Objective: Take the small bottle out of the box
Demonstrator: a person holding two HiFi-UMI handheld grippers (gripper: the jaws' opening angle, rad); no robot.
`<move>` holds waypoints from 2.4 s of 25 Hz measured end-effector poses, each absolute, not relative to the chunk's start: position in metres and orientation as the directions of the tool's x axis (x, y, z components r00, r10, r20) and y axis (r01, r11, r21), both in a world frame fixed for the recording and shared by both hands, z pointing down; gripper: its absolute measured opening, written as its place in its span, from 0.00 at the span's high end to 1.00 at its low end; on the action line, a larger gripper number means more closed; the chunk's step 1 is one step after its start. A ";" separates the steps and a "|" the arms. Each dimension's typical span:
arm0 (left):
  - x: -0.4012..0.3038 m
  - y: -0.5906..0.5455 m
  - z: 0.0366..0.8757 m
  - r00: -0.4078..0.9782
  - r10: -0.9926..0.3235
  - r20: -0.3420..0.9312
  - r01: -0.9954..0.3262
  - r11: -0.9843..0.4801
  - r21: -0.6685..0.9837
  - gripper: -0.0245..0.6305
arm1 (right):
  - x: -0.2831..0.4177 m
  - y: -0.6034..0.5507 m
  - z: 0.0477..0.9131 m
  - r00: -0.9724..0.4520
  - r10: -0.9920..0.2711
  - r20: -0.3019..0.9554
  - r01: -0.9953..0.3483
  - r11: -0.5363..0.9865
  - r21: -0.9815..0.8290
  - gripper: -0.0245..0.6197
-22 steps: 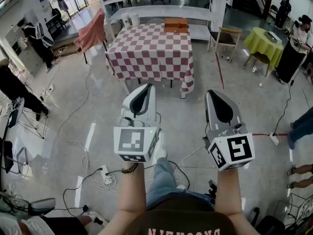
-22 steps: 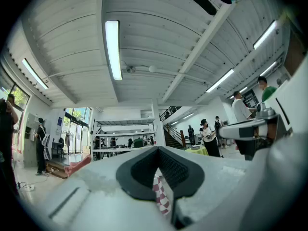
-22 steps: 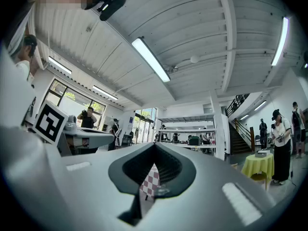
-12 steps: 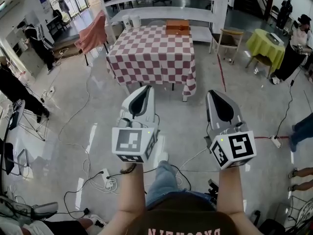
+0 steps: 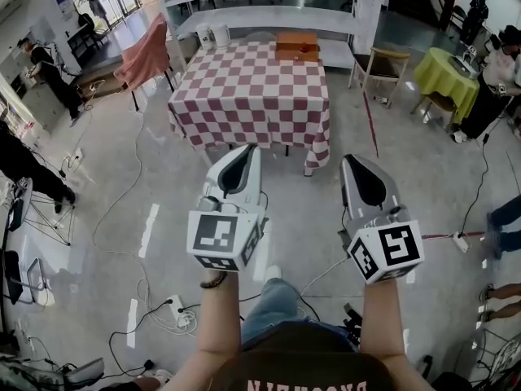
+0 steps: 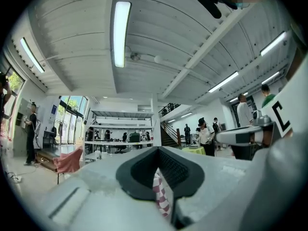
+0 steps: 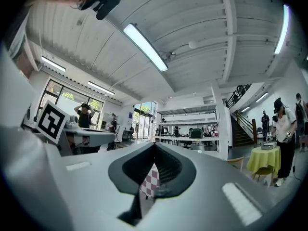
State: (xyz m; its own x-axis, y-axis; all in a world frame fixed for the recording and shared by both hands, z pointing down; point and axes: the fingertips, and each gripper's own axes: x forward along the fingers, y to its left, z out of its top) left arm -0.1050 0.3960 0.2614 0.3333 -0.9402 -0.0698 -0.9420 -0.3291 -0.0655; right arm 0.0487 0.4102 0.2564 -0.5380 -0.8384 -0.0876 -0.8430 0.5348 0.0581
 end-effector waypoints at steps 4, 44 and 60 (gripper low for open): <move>-0.115 0.329 0.257 0.373 -0.926 -0.055 -0.927 -0.369 -0.062 0.97 | 0.031 0.346 0.250 -0.529 -0.846 -0.067 -0.849 0.526 0.055 0.96; -0.133 -0.013 0.292 0.441 -0.897 -0.030 -0.897 -0.440 -0.031 0.97 | 0.013 -0.003 0.282 -0.449 -0.893 -0.038 -0.889 0.442 0.121 0.96; -0.081 -0.191 0.298 0.418 -0.907 -0.055 -0.908 -0.417 -0.036 0.97 | 0.061 -0.181 0.297 -0.483 -0.876 0.021 -0.870 0.482 0.100 0.96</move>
State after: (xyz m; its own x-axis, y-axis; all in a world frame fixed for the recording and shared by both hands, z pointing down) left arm -0.0811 -0.1911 0.2981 0.4184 -0.9066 -0.0547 -0.9082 -0.4170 -0.0356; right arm 0.0613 -0.1809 0.2965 -0.4826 -0.8756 0.0206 -0.8704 0.4821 0.1000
